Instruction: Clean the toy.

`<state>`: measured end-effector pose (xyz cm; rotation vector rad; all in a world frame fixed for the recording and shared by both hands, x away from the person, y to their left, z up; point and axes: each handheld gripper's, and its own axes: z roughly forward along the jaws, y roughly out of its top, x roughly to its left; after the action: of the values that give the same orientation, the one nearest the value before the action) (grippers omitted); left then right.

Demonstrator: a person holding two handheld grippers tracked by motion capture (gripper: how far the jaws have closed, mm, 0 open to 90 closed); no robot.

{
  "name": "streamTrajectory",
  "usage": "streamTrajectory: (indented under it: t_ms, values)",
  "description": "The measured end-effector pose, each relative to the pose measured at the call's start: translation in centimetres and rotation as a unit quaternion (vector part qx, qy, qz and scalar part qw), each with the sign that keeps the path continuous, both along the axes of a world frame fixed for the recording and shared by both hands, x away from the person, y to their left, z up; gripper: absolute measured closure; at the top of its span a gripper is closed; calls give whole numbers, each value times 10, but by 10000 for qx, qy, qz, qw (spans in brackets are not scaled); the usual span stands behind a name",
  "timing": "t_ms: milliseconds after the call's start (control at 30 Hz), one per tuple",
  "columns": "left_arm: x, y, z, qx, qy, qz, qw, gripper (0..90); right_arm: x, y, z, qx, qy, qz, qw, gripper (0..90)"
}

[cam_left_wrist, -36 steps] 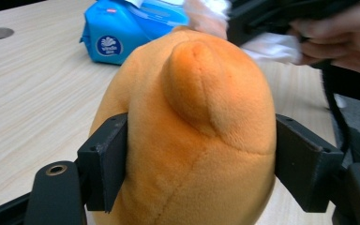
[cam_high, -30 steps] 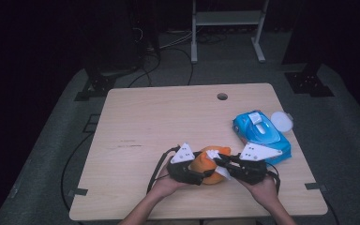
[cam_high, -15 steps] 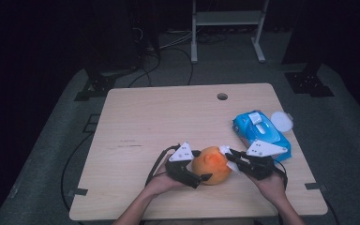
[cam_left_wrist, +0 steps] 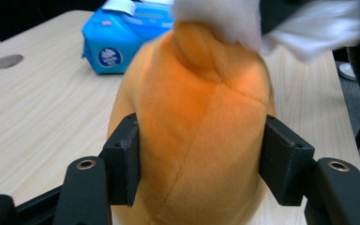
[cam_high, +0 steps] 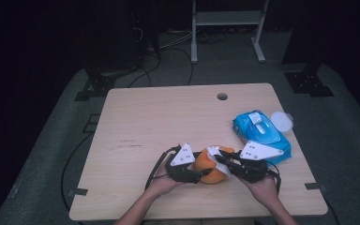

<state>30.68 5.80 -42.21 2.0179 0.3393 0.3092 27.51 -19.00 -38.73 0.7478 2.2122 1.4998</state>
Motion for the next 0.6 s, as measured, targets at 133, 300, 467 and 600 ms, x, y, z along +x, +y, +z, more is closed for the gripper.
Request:
streamTrajectory:
  t_ms: [133, 300, 467, 600]
  values:
    - [-4, -2, 3, 232, -92, 13, 9997, 381, 6, -8, -7, 43, 178, -77, 9998, 794]
    - [1, 2, 0, -40, 565, -585, 9967, 298, 15, -19, -20, 30, 452, -195, 9988, 794]
    - [-2, -3, -6, 69, 323, -360, 9988, 329, 13, -27, -14, 265, 524, -188, 9981, 795]
    - [-3, -4, -4, 50, 192, -385, 9991, 286, 7, -19, -7, 152, 354, 24, 9993, 795]
